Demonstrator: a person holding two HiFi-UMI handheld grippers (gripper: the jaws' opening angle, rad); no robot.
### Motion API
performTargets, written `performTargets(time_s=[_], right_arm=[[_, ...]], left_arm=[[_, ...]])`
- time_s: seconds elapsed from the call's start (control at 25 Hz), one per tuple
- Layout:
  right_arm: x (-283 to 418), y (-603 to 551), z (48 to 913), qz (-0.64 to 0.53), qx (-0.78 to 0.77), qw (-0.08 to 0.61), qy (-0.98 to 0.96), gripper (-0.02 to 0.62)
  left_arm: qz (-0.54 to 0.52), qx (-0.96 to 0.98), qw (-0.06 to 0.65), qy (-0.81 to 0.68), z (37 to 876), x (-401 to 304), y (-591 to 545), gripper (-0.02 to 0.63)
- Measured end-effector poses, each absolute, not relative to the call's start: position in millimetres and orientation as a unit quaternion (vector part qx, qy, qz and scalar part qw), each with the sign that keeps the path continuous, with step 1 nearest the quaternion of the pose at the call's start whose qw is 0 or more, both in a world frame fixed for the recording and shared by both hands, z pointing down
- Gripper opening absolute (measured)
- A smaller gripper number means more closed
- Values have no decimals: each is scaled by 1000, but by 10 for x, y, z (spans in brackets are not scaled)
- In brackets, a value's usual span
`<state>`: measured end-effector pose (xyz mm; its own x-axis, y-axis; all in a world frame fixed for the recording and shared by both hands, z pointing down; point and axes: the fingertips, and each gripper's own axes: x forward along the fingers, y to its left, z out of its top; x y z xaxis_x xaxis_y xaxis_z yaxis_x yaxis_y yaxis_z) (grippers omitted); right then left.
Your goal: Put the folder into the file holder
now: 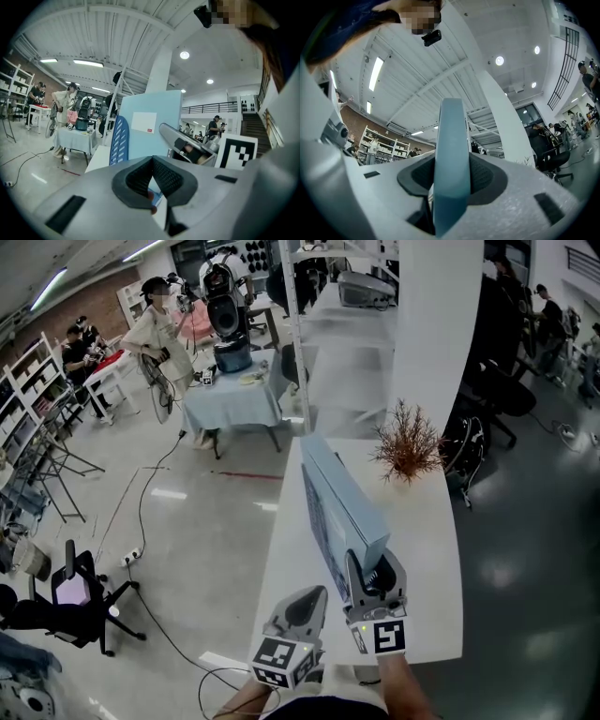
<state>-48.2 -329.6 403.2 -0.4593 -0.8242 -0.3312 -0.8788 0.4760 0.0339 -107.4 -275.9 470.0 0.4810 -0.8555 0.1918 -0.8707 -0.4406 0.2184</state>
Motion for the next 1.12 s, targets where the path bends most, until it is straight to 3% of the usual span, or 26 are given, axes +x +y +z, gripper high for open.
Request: performTargets(time_s=[1.12], right_arm=[[-439, -3347, 4611, 27, -506, 45, 861, 160]], left_arm=[[22, 848, 147, -509, 4696, -1020, -2614, 5]])
